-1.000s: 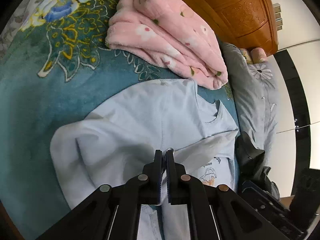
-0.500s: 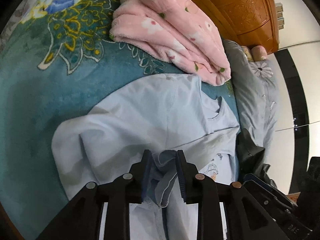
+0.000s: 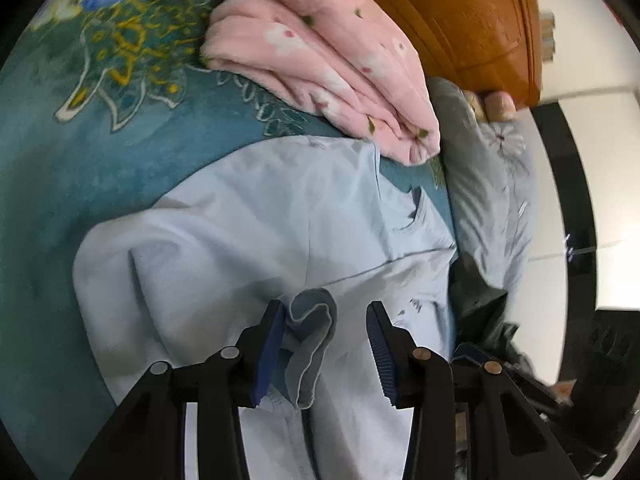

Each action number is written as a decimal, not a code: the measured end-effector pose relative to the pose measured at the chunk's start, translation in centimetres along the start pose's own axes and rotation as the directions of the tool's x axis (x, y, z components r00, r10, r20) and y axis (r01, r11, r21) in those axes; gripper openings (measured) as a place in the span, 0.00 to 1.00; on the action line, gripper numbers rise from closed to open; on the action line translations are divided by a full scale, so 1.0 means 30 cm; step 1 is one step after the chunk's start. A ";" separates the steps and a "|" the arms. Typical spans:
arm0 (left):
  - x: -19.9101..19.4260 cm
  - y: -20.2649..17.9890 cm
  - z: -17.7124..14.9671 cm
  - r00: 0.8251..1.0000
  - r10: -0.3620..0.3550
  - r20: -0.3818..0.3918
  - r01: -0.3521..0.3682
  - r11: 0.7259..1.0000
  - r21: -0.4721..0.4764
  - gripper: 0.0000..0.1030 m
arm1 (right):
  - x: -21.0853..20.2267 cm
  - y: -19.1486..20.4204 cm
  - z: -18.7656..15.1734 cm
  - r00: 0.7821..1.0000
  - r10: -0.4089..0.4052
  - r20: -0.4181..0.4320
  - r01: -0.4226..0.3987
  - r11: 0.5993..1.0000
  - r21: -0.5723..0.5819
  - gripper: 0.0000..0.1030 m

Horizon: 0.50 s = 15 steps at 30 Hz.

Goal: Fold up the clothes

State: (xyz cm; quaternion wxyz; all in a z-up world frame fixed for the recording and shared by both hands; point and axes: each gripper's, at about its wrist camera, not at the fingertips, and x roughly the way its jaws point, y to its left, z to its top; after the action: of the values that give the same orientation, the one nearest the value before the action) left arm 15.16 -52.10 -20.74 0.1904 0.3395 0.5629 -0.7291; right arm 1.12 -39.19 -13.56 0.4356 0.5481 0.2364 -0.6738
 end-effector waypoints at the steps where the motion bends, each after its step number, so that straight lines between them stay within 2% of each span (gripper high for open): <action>1: 0.004 -0.007 -0.002 1.000 0.012 -0.004 -0.012 1.000 0.014 0.42 | 0.003 -0.001 -0.001 1.000 0.001 -0.003 -0.001 1.000 0.002 0.42; 4: 0.017 -0.028 -0.008 0.999 0.048 -0.016 -0.047 0.997 0.054 0.23 | 0.010 -0.002 -0.004 1.000 0.005 -0.011 -0.005 1.000 0.004 0.42; 5: 0.022 -0.035 -0.010 0.998 0.060 -0.020 -0.058 0.996 0.068 0.11 | 0.011 -0.004 -0.006 1.000 0.006 -0.013 -0.006 1.000 0.007 0.42; 11: -0.005 -0.081 -0.013 0.997 0.080 -0.010 -0.078 0.985 0.152 0.08 | 0.015 -0.028 -0.012 1.000 0.009 -0.016 -0.009 0.999 0.034 0.42; 13: -0.033 -0.098 -0.003 0.997 0.081 0.011 -0.081 0.981 0.178 0.08 | 0.018 -0.038 -0.013 1.000 0.014 -0.019 -0.013 0.999 0.045 0.42; 15: -0.082 -0.111 0.011 0.997 0.048 0.060 -0.058 0.979 0.195 0.08 | 0.016 -0.045 -0.016 1.000 0.014 -0.015 -0.013 0.999 0.052 0.42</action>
State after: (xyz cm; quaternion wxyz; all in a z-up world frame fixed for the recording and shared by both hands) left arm 14.57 -51.70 -16.64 0.1908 0.3513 0.4735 -0.7848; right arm 0.22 -38.27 -14.38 0.4239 0.5659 0.2187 -0.6725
